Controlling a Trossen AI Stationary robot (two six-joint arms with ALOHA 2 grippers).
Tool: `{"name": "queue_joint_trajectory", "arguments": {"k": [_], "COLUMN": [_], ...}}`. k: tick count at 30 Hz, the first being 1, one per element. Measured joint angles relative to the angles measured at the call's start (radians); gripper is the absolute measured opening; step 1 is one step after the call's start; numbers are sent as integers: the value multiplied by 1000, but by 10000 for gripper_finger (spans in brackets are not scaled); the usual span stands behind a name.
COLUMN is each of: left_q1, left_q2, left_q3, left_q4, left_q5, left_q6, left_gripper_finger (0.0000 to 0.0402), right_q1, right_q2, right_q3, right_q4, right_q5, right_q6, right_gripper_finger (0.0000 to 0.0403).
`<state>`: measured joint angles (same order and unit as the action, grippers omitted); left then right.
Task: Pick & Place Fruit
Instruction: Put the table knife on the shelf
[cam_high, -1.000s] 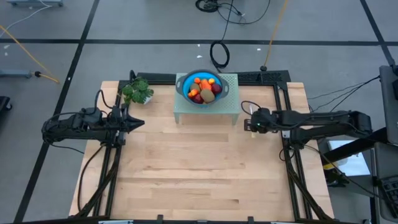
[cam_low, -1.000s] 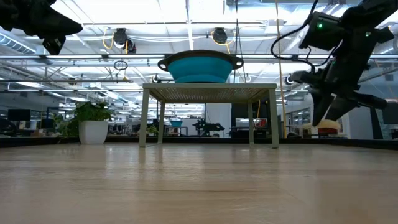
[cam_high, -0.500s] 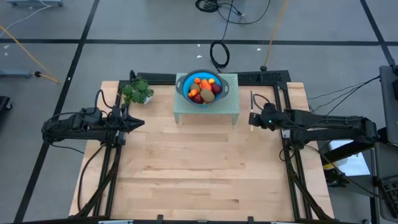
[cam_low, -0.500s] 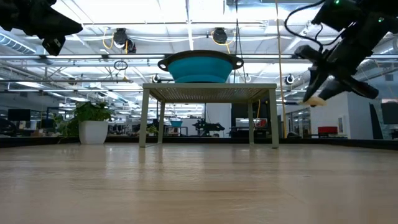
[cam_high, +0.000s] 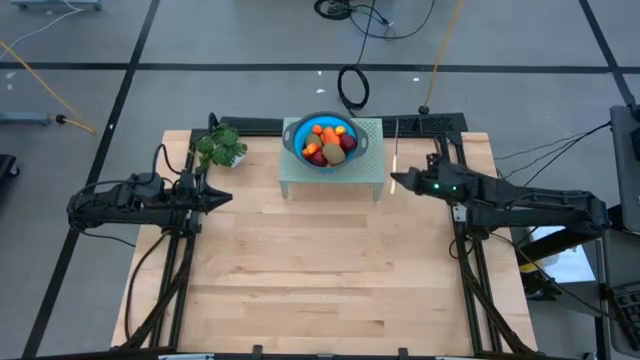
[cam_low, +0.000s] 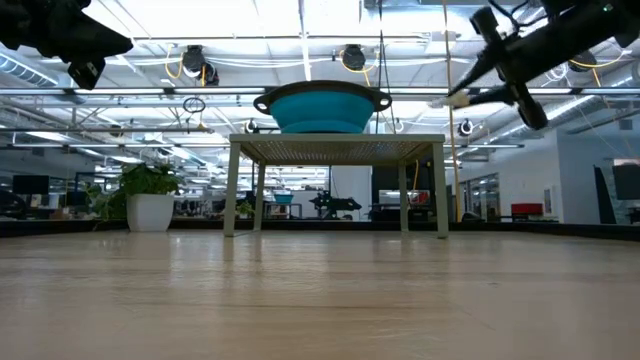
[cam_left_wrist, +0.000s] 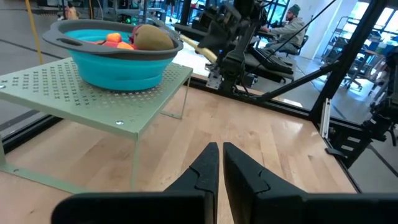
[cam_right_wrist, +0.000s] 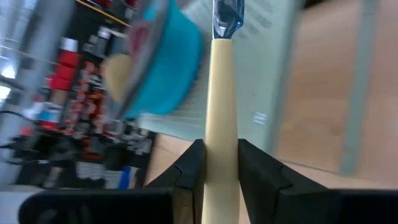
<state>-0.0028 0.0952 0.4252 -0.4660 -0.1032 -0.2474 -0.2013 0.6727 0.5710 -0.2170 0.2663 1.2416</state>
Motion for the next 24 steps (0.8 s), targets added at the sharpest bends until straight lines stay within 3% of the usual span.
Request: {"name": "queue_joint_trajectory", "arguments": {"k": [12, 19, 24], "left_q1": [0, 0, 0], "left_q2": [0, 0, 0], "left_q3": [0, 0, 0], "left_q4": [0, 0, 0], "left_q5": [0, 0, 0], "left_q6": [0, 0, 0], "left_gripper_finger": [21, 21, 21], "right_q1": [0, 0, 0], "right_q2": [12, 76, 151], "right_q3": [57, 177, 296], "right_q4": [79, -9, -192], "right_q5": [23, 25, 34], "right_q6": [-67, -112, -114], "right_gripper_finger": [69, 69, 69]}}
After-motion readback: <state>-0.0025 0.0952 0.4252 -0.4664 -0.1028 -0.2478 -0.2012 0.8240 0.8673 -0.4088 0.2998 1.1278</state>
